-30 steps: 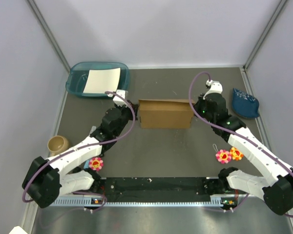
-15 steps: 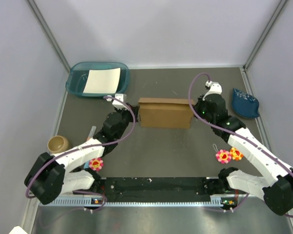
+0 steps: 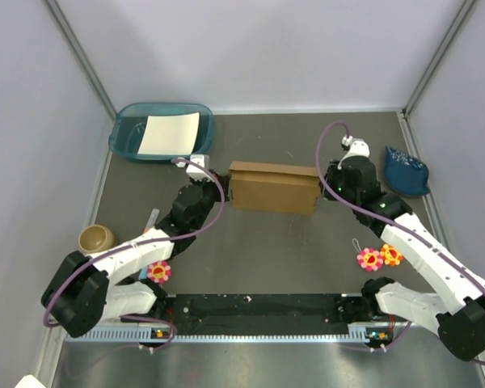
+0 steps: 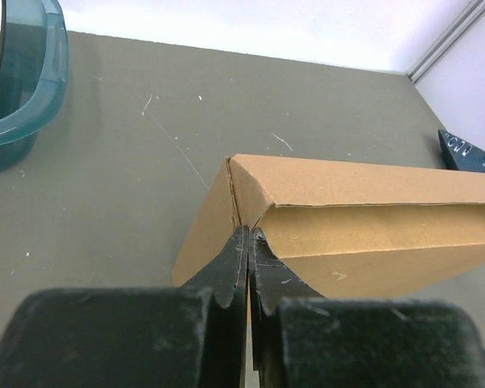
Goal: Fold the paper box
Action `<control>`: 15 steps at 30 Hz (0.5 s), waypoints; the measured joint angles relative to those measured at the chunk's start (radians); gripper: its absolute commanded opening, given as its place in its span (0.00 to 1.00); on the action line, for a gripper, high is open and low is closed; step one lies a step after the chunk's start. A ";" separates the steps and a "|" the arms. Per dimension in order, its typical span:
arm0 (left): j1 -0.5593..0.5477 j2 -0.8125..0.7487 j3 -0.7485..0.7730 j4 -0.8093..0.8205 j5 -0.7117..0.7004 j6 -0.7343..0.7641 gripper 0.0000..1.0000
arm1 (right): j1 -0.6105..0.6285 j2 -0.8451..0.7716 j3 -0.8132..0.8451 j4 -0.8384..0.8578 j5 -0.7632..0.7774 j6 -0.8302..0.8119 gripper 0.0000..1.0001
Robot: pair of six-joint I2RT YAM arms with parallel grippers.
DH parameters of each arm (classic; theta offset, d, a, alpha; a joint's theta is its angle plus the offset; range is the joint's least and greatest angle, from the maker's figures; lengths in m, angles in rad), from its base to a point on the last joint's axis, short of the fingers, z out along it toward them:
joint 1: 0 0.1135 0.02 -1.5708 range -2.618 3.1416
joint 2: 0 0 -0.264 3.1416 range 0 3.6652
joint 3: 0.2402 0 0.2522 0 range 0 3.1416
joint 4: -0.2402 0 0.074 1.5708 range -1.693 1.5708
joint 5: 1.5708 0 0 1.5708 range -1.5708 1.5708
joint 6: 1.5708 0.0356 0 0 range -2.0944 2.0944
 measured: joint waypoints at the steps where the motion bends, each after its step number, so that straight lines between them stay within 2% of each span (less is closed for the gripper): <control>1: 0.000 0.000 0.009 -0.015 -0.002 0.002 0.00 | 0.000 -0.001 0.009 -0.016 0.000 -0.001 0.26; 15: -0.001 0.018 0.063 -0.088 -0.011 0.014 0.00 | 0.000 -0.021 0.105 -0.077 -0.004 -0.027 0.27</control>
